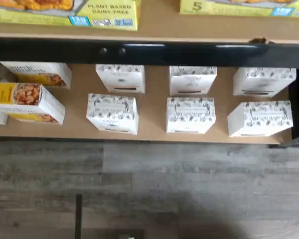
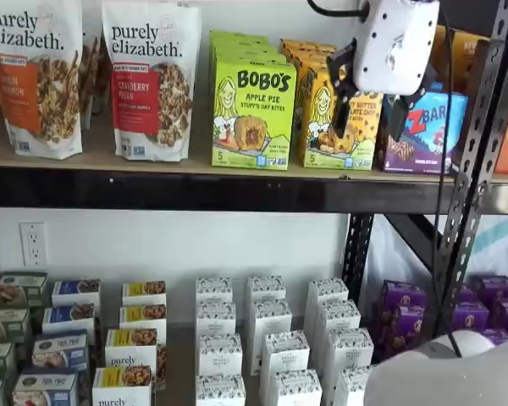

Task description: Pick the green box on the top shelf, the fourth from the left

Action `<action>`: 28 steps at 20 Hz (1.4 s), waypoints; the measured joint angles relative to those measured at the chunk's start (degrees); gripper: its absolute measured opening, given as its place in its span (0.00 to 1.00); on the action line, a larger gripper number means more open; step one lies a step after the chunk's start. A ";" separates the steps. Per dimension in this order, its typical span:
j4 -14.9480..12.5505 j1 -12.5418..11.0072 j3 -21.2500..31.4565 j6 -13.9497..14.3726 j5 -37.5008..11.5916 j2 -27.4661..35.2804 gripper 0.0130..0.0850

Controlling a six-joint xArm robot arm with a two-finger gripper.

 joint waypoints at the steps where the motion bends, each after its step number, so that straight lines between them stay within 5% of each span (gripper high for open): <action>1: -0.01 0.39 0.00 0.41 -0.64 0.41 1.00; 7: 0.62 1.05 -0.63 1.21 -4.57 3.34 1.00; 20: -2.57 5.91 -6.68 5.98 -11.42 13.62 1.00; 28: -0.92 5.62 -9.30 5.74 -12.86 17.45 1.00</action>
